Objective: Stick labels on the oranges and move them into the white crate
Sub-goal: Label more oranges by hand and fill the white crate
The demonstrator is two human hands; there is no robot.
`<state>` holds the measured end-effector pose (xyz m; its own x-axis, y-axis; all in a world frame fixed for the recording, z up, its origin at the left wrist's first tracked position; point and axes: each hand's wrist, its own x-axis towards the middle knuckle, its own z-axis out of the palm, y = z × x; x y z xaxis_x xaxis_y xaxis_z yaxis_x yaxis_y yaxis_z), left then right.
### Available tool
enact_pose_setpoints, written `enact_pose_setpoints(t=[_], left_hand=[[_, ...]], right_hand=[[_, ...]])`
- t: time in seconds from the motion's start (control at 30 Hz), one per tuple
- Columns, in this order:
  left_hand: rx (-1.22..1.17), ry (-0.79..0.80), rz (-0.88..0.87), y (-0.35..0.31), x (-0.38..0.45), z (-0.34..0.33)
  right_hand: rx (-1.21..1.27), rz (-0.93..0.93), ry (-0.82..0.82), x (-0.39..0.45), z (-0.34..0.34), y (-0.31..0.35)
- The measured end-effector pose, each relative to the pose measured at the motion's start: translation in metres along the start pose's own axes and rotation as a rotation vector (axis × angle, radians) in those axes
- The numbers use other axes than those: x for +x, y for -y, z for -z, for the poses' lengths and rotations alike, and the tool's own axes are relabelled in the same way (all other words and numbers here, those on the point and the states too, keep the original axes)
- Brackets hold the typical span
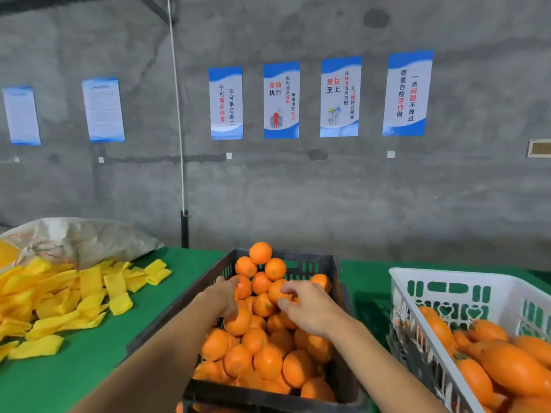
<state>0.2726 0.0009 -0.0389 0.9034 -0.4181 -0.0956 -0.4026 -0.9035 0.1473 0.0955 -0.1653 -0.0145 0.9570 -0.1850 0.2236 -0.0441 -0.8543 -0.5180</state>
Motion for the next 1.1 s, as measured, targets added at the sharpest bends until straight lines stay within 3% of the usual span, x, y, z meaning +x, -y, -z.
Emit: enact_pose_setpoints(t=[0.23,0.37,0.47,0.6,0.7,0.83,1.0,1.1], left_hand=[[-0.019,0.064,-0.036,0.012,0.042,-0.003],[-0.03,-0.06,-0.058,0.001,0.023,0.009],[-0.134,-0.211,-0.213,-0.027,-0.01,0.029],[-0.477,-0.366,-0.486,-0.078,-0.083,0.042],[-0.459,-0.597,-0.584,-0.107,-0.143,0.042],[-0.474,-0.913,-0.699,-0.145,-0.221,0.04],[-0.364,-0.983,-0.788,-0.19,-0.284,-0.006],[-0.434,-0.95,-0.898,-0.207,-0.296,-0.06]], right_hand=[[0.052,0.018,0.079,0.013,-0.007,-0.012],[0.05,0.023,0.043,0.009,-0.007,-0.012],[0.078,0.038,-0.013,0.0,-0.003,-0.004],[0.214,0.093,-0.325,-0.03,0.018,0.02],[0.225,0.117,-0.584,-0.071,0.038,0.034],[0.418,0.199,-0.859,-0.143,0.058,0.039],[0.63,0.212,-1.023,-0.221,0.048,0.012],[0.568,0.202,-1.094,-0.259,0.025,-0.02]])
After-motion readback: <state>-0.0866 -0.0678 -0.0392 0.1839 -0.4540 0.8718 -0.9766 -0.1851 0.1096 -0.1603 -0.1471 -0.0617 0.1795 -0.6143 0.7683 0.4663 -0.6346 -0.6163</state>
